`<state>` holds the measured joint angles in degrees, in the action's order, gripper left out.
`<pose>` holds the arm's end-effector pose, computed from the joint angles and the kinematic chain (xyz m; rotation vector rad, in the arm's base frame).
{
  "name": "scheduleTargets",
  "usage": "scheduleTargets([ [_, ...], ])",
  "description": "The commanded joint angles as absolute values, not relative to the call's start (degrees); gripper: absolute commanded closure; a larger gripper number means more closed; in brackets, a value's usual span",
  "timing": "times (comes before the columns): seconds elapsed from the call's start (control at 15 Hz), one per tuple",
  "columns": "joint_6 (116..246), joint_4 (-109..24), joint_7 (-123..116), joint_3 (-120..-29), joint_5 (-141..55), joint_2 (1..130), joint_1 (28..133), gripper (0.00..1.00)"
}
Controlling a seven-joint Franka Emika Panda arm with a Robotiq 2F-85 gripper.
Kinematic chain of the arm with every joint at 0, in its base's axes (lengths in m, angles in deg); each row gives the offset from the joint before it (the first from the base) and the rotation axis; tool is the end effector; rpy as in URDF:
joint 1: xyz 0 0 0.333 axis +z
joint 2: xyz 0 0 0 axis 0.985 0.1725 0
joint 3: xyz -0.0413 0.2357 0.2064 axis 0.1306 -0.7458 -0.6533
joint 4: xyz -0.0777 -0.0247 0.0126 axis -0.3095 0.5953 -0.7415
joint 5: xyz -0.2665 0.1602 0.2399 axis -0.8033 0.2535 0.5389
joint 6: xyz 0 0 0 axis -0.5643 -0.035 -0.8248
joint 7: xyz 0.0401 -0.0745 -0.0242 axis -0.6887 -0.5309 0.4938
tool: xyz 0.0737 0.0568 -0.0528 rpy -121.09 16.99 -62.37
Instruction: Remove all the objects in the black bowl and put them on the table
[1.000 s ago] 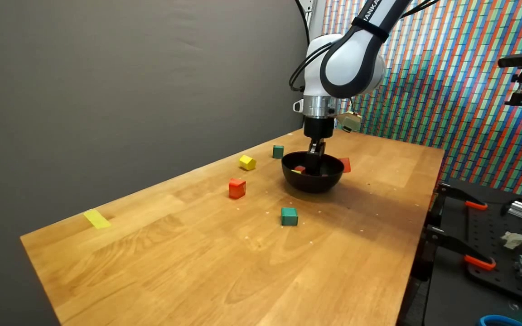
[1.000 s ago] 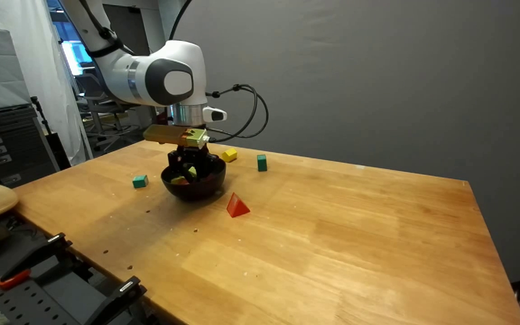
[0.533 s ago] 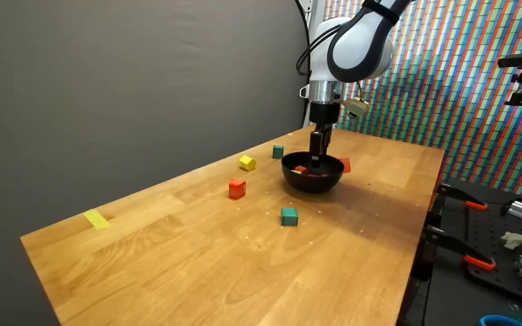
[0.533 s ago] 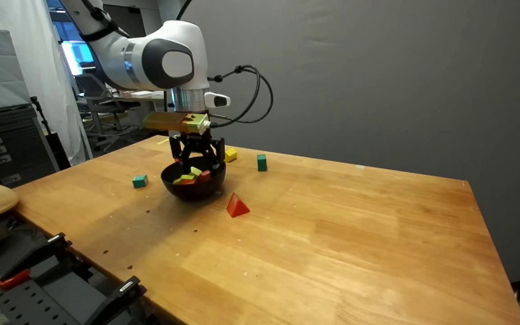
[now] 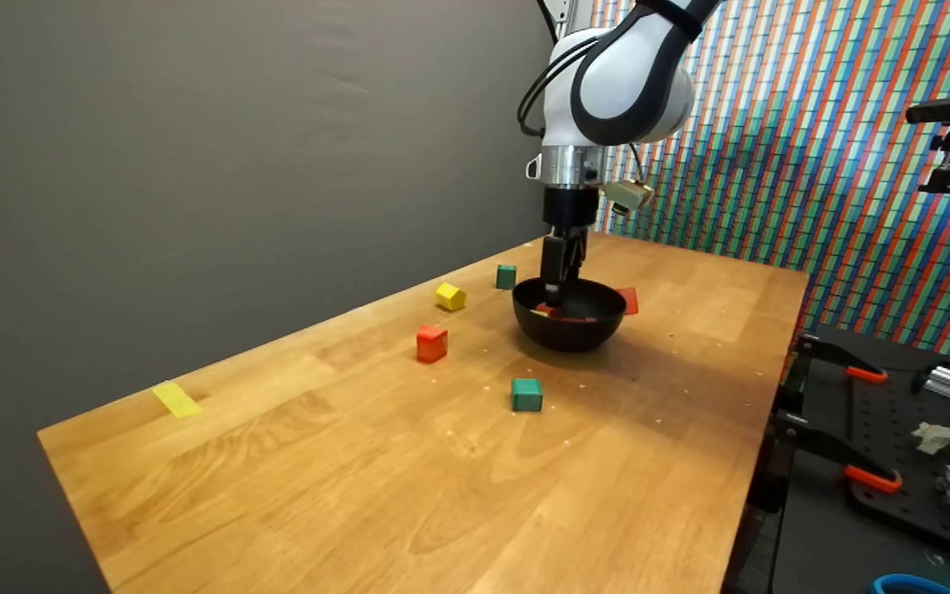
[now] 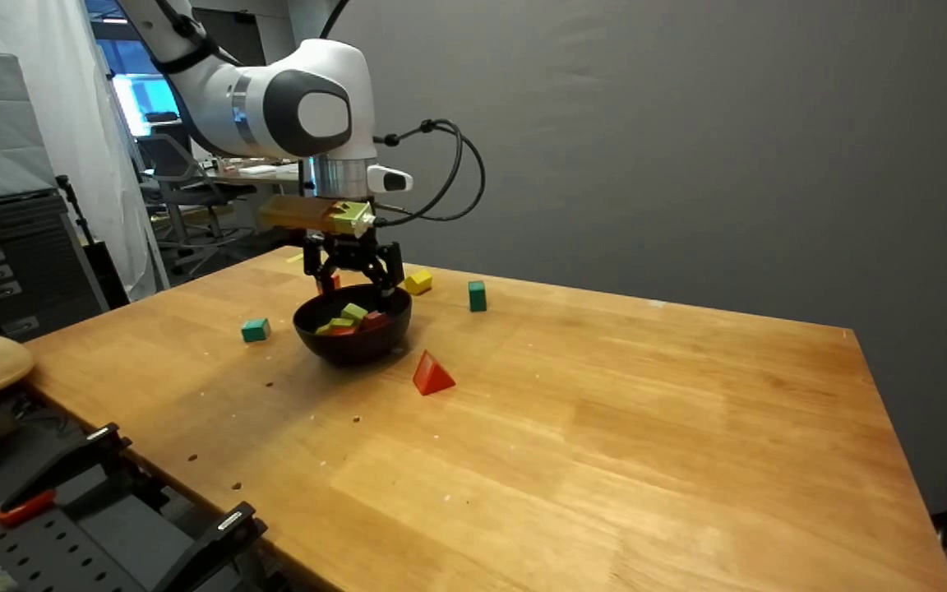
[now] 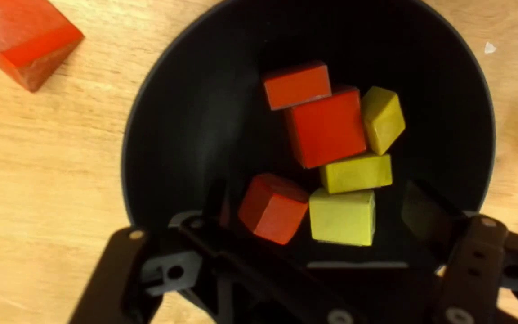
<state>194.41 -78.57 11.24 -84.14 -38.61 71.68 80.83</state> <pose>0.5348 0.0628 0.1879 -3.0607 -0.4035 0.0803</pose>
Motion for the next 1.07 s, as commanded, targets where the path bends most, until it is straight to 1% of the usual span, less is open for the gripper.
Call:
scheduleTargets([
  [0.0, 193.8, -78.0, 11.1, -83.1, -40.7, 72.4, 81.5, 0.00],
  [0.33, 188.9, -78.9, 18.7, -82.9, -47.4, 71.7, 80.5, 0.00],
  [0.53, 189.3, -79.5, 24.3, -83.5, -48.5, 71.1, 79.5, 0.00],
  [1.0, 191.0, -80.5, 33.2, -87.2, -42.8, 70.2, 76.3, 0.00],
])
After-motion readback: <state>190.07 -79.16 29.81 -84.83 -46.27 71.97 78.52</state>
